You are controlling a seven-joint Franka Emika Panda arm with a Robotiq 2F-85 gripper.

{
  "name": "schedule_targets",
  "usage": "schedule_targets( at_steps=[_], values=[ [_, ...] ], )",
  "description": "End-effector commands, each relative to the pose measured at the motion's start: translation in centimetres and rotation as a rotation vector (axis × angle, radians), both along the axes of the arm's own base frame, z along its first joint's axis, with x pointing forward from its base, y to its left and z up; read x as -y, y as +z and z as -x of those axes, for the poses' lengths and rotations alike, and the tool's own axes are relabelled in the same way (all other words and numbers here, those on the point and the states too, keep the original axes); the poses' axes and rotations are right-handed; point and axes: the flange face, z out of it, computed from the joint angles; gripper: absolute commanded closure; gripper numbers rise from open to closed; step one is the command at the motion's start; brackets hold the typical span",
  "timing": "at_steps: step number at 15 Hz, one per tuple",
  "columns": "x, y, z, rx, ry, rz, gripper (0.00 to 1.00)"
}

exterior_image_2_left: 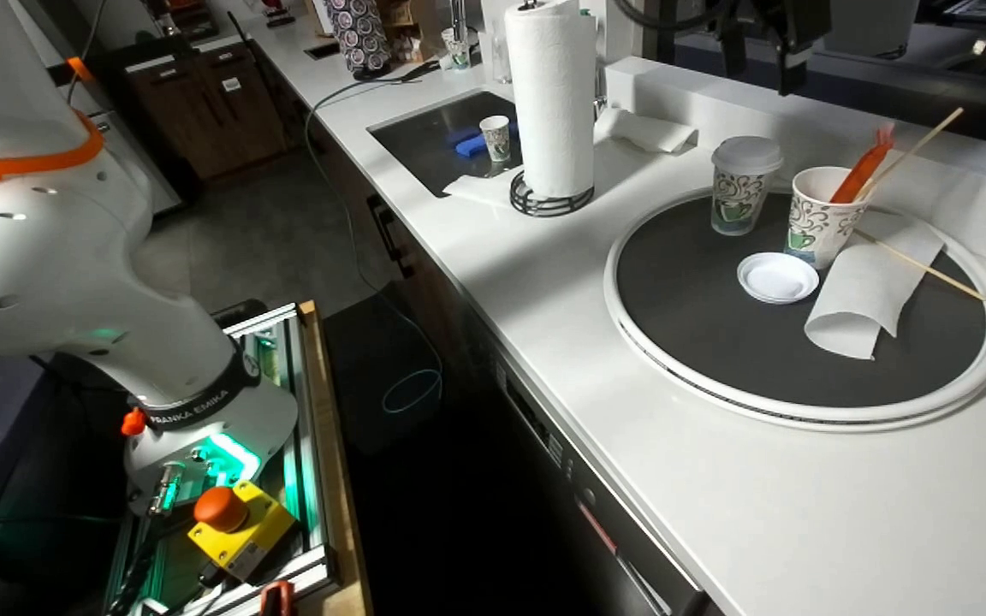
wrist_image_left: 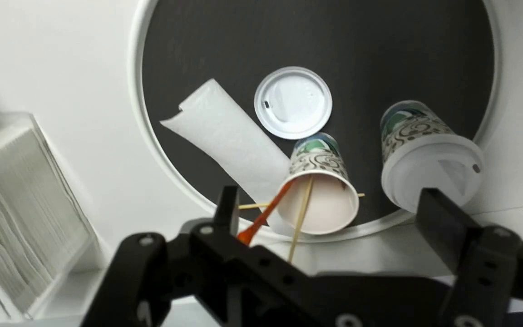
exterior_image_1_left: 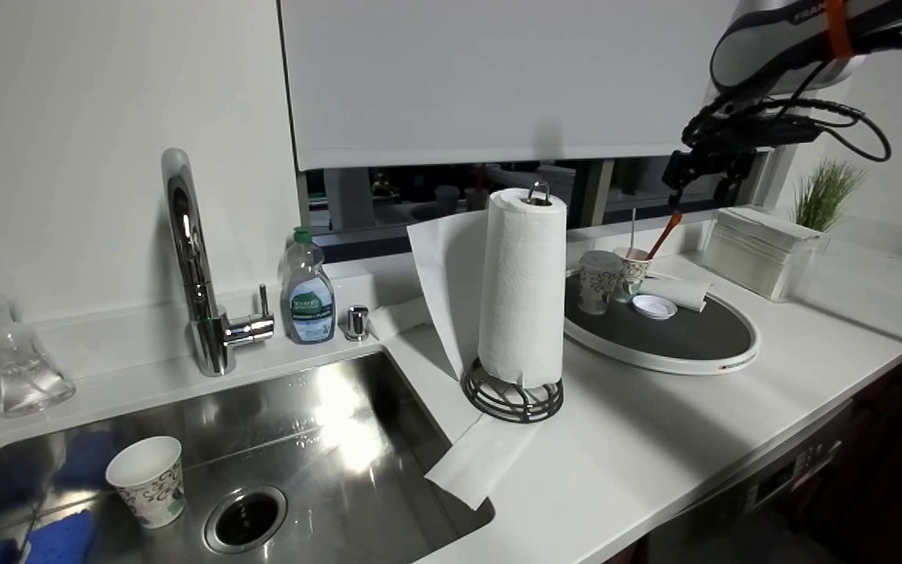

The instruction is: Remove the lid off of the left cup

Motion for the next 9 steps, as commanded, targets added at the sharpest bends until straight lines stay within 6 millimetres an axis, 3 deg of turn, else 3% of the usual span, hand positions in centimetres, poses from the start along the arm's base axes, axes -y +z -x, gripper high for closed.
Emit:
schedule_targets(
  at_steps=[1,3,8,9],
  values=[
    [-0.8,0.1,-1.2,0.0,0.05,0.015,0.0],
    [-2.2,-0.2,-2.6,0.001,0.108,0.03,0.0],
    [-2.1,-0.1,-3.0,0.003,0.125,0.04,0.0],
    [-3.0,-0.3,-3.5,0.01,0.138,0.053,0.0]
  ],
)
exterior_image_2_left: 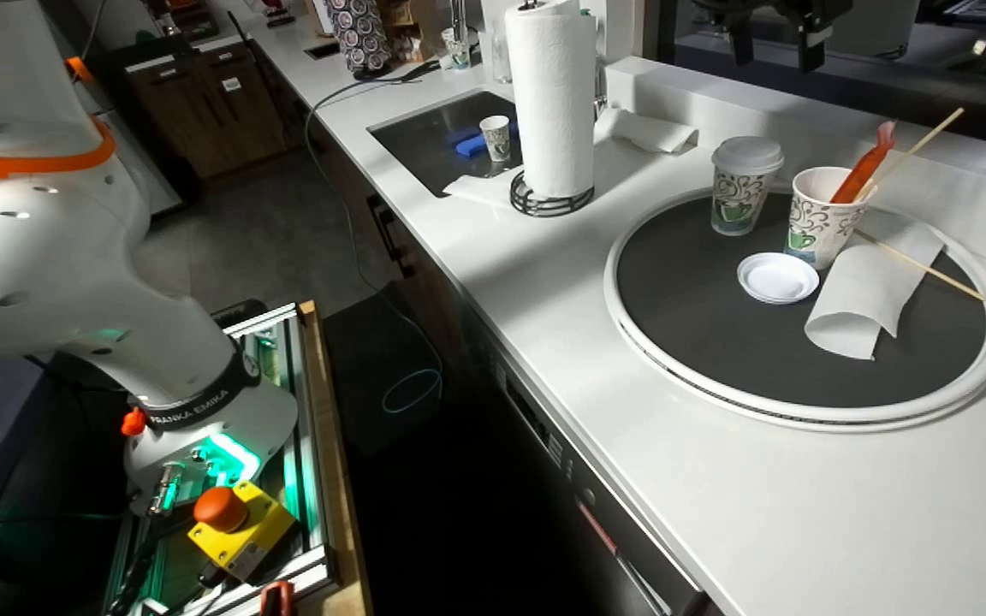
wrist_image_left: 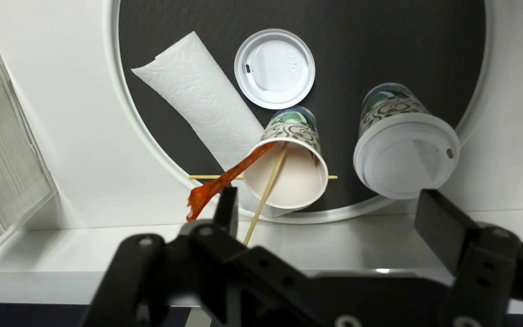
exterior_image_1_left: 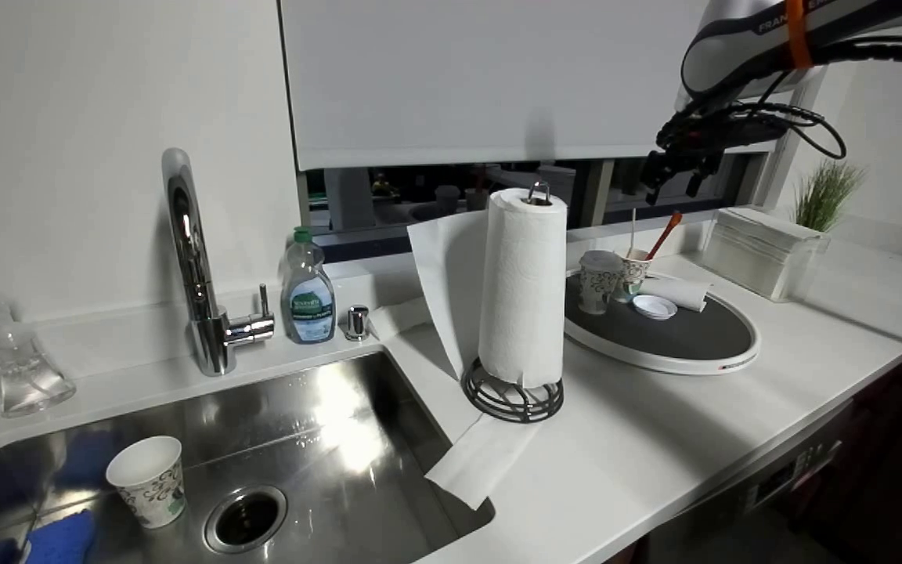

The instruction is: Remove the lid off of the left cup

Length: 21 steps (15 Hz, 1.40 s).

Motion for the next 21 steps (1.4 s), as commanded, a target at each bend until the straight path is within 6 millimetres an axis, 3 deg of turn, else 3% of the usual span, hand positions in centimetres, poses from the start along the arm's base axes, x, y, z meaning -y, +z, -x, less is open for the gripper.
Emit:
schedule_targets(
  at_steps=[1,7,11,14,16,18,19,21],
  values=[
    [-2.1,-0.4,-1.1,0.014,0.038,0.022,0.0],
    [-9.0,-1.9,-4.9,0.09,0.261,0.184,0.0],
    [-11.4,-5.1,-4.8,-0.029,0.345,0.179,0.0],
    [-11.6,-7.4,-4.4,-0.091,0.357,0.115,0.0],
    [-10.5,-8.9,-4.0,-0.117,0.314,0.078,0.0],
    [-10.0,-8.6,-4.1,-0.067,0.278,-0.022,0.0],
    [-10.6,-8.7,-4.5,-0.085,0.288,0.048,0.0],
    [-10.1,-8.9,-4.9,-0.079,0.294,0.007,0.0]
  ],
)
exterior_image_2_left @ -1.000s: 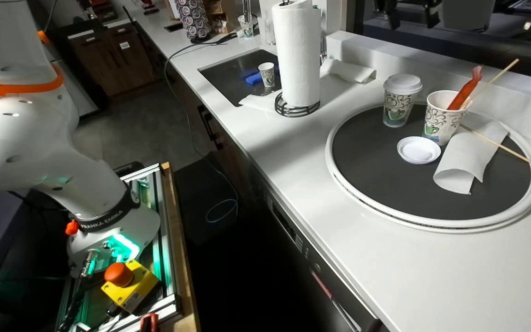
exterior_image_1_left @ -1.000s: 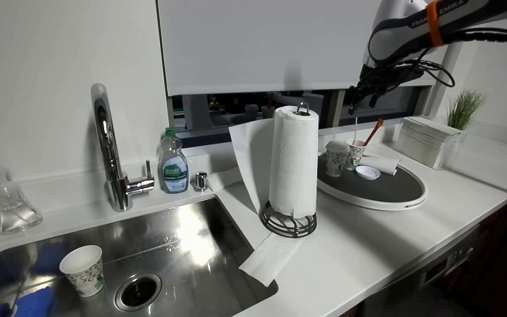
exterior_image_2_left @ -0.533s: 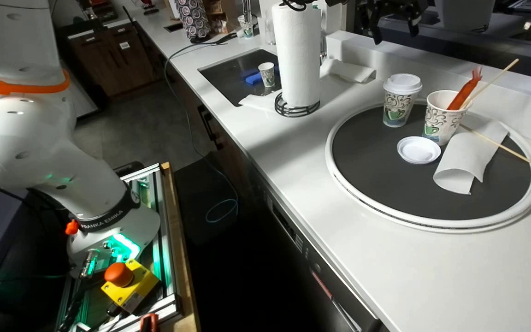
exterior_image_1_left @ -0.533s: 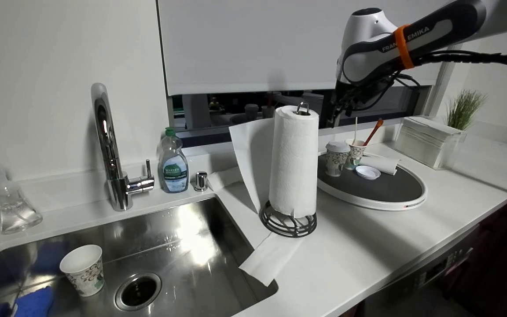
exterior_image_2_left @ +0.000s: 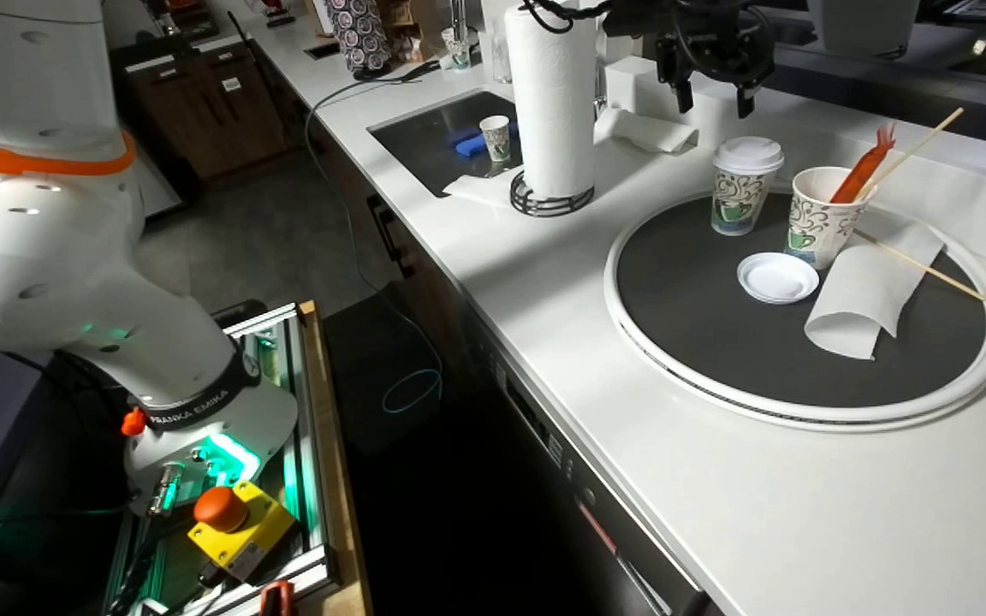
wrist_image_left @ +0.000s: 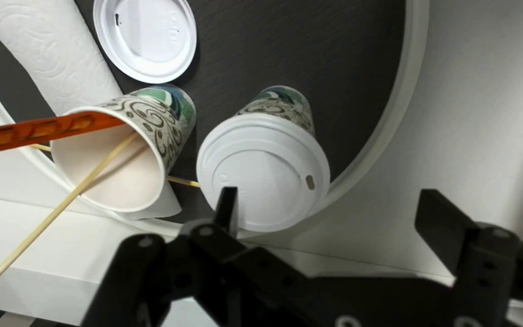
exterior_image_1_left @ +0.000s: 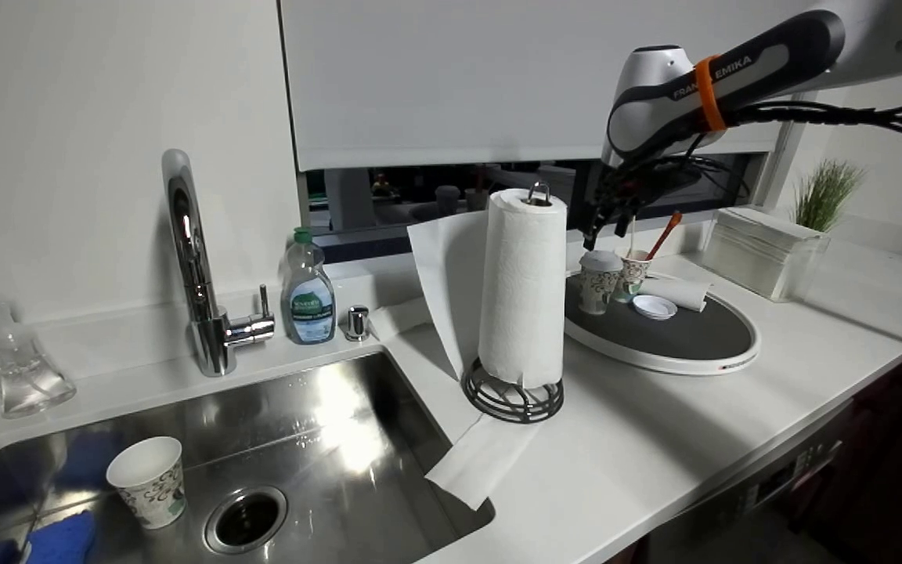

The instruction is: Remove the lid off of the left cup

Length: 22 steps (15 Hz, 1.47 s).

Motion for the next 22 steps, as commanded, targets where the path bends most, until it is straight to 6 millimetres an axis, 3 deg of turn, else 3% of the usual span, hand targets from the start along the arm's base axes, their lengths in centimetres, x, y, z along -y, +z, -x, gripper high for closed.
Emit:
schedule_targets(
  at_steps=[1,6,9,10,14,18,22],
  values=[
    [-0.3,-0.6,-0.7,-0.008,0.028,-0.007,0.0],
    [-1.0,-3.2,-1.5,-0.033,0.109,0.001,0.0],
    [-0.9,-4.0,-1.7,-0.037,0.141,0.002,0.07],
    [-0.9,-4.0,-1.7,-0.038,0.15,0.01,0.12],
    [-1.3,-3.8,-2.1,-0.034,0.183,0.016,0.14],
    [-1.6,-3.8,-2.2,-0.041,0.205,0.02,0.28],
    [-1.6,-4.1,-2.5,-0.043,0.213,0.02,0.27]
  ],
)
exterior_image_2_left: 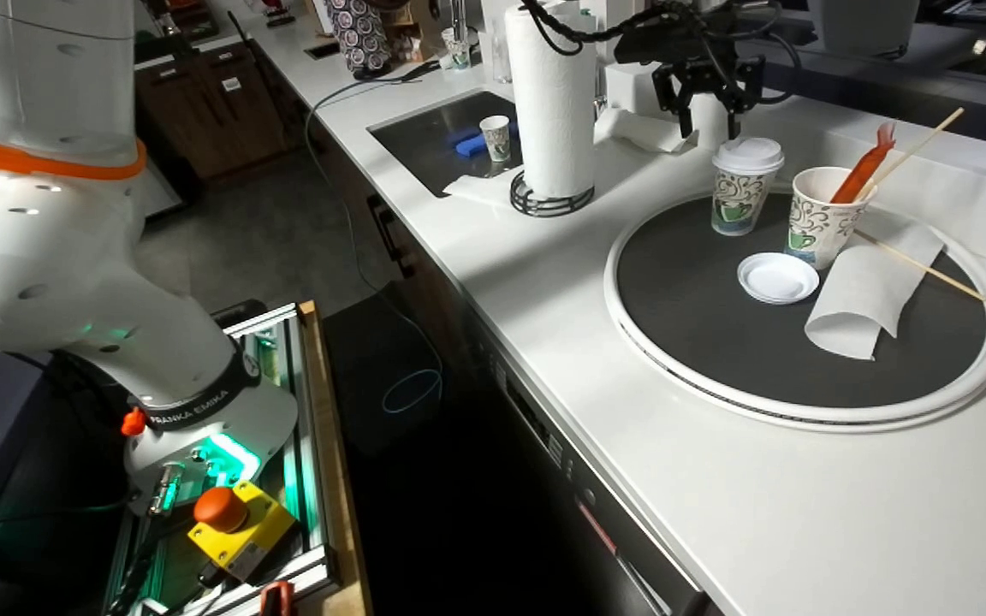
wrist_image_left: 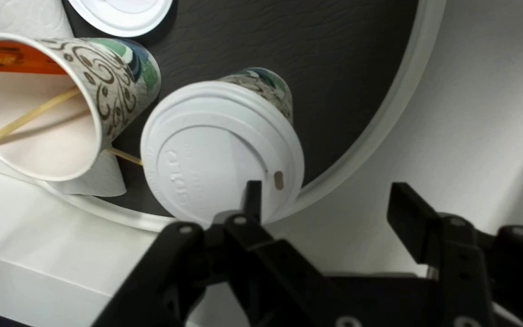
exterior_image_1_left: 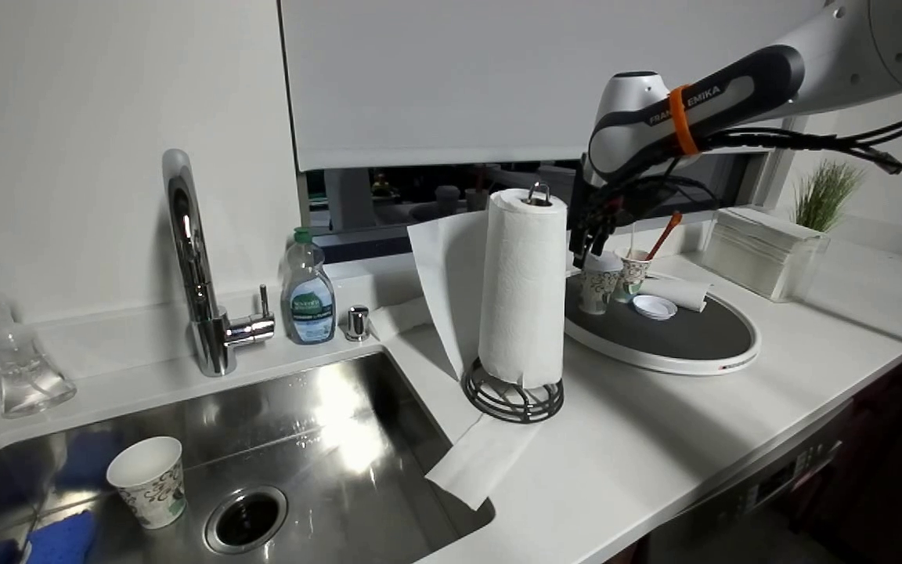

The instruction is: Remove the lid off of the left cup

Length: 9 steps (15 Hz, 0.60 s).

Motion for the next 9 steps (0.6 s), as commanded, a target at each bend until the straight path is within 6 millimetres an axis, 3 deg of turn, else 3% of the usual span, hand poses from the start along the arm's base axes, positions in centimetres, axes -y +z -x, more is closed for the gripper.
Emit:
schedule_targets(
  at_steps=[1,6,7,8,9],
  values=[
    [0.04,-0.61,-0.7,-0.004,0.018,-0.003,0.26],
    [-0.07,-1.17,-0.79,-0.015,0.021,-0.002,0.26],
    [-0.1,-1.29,-0.81,-0.018,0.023,-0.001,0.32],
    [-0.14,-1.4,-0.84,-0.02,0.023,0.0,0.47],
    [-0.15,-1.46,-0.89,-0.021,0.023,0.0,0.53]
  ],
)
